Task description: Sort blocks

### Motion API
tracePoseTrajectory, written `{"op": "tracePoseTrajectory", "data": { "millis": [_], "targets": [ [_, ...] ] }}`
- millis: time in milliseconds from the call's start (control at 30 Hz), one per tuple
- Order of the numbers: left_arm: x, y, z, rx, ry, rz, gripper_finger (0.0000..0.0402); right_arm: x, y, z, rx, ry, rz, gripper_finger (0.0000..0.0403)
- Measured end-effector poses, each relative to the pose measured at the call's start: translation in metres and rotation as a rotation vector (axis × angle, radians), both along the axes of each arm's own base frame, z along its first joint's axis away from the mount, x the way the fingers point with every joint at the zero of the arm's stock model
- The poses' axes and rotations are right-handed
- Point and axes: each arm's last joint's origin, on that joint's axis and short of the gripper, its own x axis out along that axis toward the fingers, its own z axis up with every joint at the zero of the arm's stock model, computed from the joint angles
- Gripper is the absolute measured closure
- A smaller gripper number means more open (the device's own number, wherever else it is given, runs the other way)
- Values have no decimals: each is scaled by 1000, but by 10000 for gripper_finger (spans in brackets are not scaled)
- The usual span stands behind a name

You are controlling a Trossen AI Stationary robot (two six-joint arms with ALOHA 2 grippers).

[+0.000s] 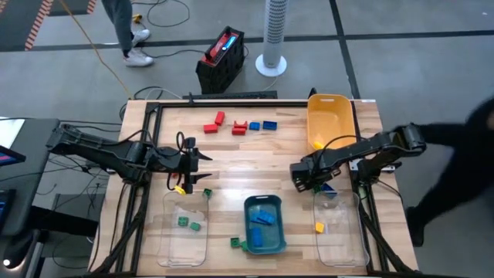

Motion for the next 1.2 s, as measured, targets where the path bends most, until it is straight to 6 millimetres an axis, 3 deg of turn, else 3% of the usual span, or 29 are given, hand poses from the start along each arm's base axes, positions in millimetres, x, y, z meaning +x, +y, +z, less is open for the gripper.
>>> {"op": "tracePoseTrajectory", "data": {
  "millis": [300, 633, 833, 1000, 1200],
  "targets": [
    [0, 0, 0, -9, 4, 5, 172, -5, 0, -10, 0, -6, 8, 159],
    [-6, 0, 3, 9, 41, -8, 172, -8, 0, -14, 4, -9, 60, 276],
    [-19, -2, 17, -35, -8, -14, 172, -6, 0, -14, 7, -19, 108, 283],
    [-22, -4, 21, -44, -40, -28, 172, 7, 2, 0, -41, -78, 168, 268],
    [-14, -6, 14, -15, -119, -53, 172, 39, 10, 36, -249, -262, 315, 271]
  ]
}}
